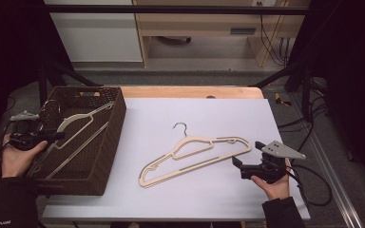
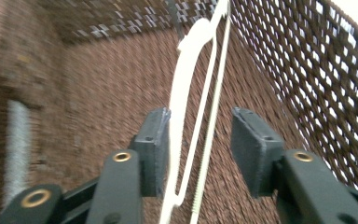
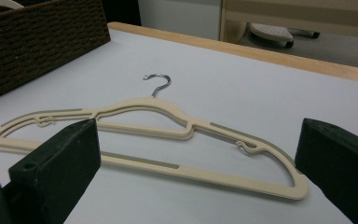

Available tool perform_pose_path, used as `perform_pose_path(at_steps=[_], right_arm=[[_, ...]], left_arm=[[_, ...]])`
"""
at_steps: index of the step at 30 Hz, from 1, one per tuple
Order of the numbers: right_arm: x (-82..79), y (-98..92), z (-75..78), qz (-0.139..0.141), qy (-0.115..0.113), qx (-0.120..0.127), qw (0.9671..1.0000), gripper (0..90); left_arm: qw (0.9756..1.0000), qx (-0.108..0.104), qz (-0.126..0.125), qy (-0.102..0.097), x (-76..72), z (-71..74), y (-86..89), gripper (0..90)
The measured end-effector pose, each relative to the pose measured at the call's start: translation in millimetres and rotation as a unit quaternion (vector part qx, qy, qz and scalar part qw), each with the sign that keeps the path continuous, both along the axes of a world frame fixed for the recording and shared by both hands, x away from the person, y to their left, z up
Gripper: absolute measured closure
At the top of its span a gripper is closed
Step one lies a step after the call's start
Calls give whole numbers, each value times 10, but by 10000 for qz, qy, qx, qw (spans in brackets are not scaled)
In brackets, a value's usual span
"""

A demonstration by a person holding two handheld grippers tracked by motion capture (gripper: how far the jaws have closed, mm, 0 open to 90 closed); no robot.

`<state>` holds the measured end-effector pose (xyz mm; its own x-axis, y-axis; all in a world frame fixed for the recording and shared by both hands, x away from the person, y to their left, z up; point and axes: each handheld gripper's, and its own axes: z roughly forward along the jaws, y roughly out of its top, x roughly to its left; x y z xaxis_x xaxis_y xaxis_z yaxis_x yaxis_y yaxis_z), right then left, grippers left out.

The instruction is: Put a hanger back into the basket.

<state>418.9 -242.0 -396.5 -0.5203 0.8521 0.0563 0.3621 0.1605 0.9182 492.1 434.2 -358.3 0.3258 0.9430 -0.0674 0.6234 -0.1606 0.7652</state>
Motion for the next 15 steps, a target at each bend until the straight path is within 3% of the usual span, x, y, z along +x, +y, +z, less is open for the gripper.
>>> perform_pose_path(at_steps=[2,3,6,8,10,15], right_arm=[[2,0,-3,9,4,-35,10000,6],[7,-4,-3,9,2,-51,10000,6],[7,-6,-6,5,4,-59,10000,6],[5,-6,-3,-13,-13,-41,10000,6],[2,-11,4,-4,-20,-9,10000,6],[-8,-32,15,-17,-50,-14,10000,6]], left_arm=[[9994,-201,10,-275,-67,51,-12,486],[9989,-227,-22,-400,-95,71,-35,414],[9961,-426,-217,-745,-179,135,-181,380],[9944,-436,-343,-900,-230,173,-290,340],[9907,-524,-614,-1098,-304,216,-437,305],[9837,-663,-929,-1390,-452,275,-750,142]])
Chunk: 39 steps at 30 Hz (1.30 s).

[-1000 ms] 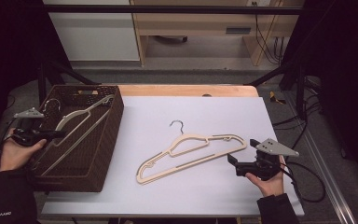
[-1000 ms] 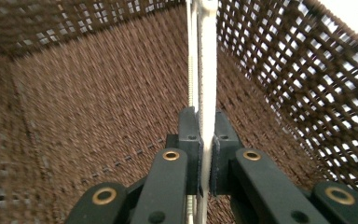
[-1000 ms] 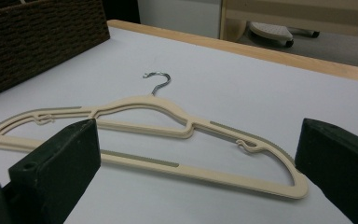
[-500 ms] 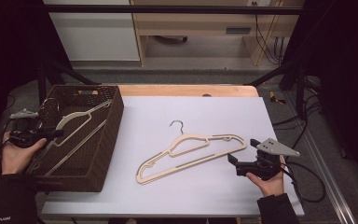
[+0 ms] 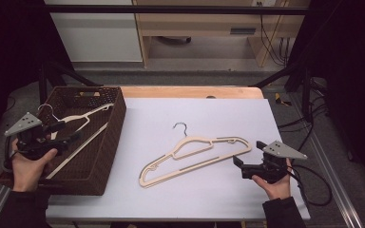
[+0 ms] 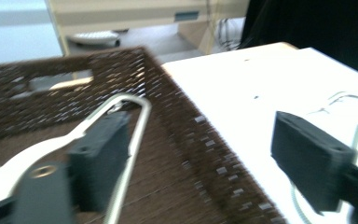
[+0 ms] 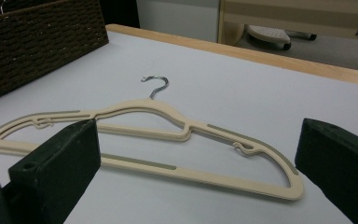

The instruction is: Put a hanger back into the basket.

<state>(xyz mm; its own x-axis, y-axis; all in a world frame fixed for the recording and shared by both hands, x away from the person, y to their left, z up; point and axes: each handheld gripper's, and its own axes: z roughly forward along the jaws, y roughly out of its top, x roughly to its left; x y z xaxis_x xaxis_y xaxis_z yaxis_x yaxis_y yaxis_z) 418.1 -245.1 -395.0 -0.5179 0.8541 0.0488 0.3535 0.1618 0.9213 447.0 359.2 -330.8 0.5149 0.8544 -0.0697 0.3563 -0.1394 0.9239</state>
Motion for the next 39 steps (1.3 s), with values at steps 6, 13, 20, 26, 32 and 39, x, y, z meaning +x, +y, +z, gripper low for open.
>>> perform_pose_path(at_steps=[6,13,20,26,32,39], right_arm=[[-3,-3,5,-12,-10,-2,10000,5],[-5,-2,1,-23,-2,-1,10000,5],[16,16,-1,-48,64,11,10000,6],[64,69,-11,-51,19,8,10000,17],[149,198,-6,16,106,75,9999,24],[304,470,40,150,181,-47,9997,44]], left_arm=[[9986,-199,-477,-132,-151,-30,-379,64],[9962,-153,-855,-71,-201,-157,-795,59],[9935,-110,-1132,50,-226,-297,-1091,58],[9897,12,-1434,43,-248,-422,-1305,64],[9873,169,-1550,293,-206,-616,-1466,72],[9842,434,-1635,518,-147,-838,-1602,80]])
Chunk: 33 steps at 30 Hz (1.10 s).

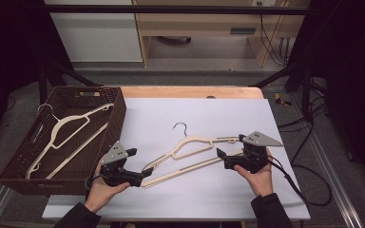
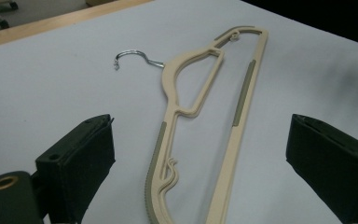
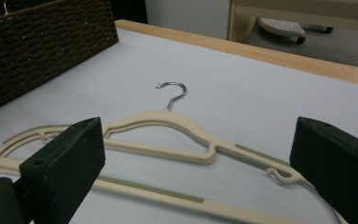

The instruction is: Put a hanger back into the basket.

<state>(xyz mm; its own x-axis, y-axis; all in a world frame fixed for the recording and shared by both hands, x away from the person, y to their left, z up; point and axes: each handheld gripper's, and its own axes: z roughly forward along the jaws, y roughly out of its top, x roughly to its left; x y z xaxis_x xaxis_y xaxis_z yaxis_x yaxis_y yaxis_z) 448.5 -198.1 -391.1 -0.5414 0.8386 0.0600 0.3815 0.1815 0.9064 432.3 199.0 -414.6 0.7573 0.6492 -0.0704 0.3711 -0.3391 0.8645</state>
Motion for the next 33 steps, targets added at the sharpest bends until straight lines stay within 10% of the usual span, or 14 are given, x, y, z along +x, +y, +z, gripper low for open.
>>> perform_pose_path(at_steps=[16,33], right_arm=[[690,778,-118,183,301,-216,9991,157],[1297,1176,-473,50,799,-693,9944,383]], left_arm=[[9998,100,-75,180,66,-145,-38,104],[9996,134,-98,212,104,-178,-51,103]])
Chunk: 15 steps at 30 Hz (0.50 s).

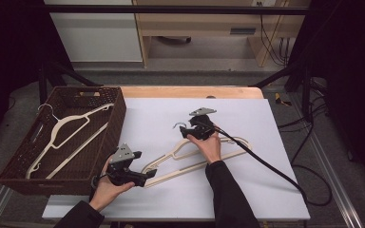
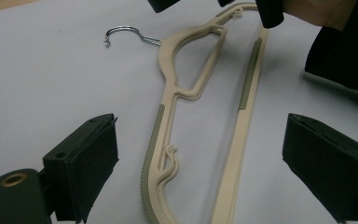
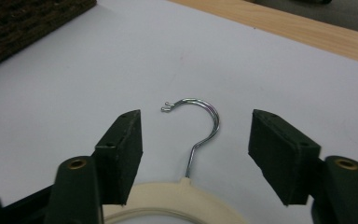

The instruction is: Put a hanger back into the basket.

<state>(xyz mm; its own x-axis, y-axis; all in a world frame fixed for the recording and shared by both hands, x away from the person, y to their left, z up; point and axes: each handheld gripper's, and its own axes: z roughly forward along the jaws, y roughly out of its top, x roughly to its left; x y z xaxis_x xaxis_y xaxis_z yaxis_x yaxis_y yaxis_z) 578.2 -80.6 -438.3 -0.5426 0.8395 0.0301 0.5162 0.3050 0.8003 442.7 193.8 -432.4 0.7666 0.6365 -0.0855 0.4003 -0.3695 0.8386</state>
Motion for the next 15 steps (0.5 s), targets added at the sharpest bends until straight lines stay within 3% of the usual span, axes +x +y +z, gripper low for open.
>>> perform_pose_path(at_steps=[9,15], right_arm=[[153,43,-254,-50,479,-208,9986,569],[186,57,-348,-50,661,-342,9972,696]], left_arm=[[10000,-5,-14,-3,-2,-4,-3,103],[10000,22,-17,-3,-1,-8,-7,103]])
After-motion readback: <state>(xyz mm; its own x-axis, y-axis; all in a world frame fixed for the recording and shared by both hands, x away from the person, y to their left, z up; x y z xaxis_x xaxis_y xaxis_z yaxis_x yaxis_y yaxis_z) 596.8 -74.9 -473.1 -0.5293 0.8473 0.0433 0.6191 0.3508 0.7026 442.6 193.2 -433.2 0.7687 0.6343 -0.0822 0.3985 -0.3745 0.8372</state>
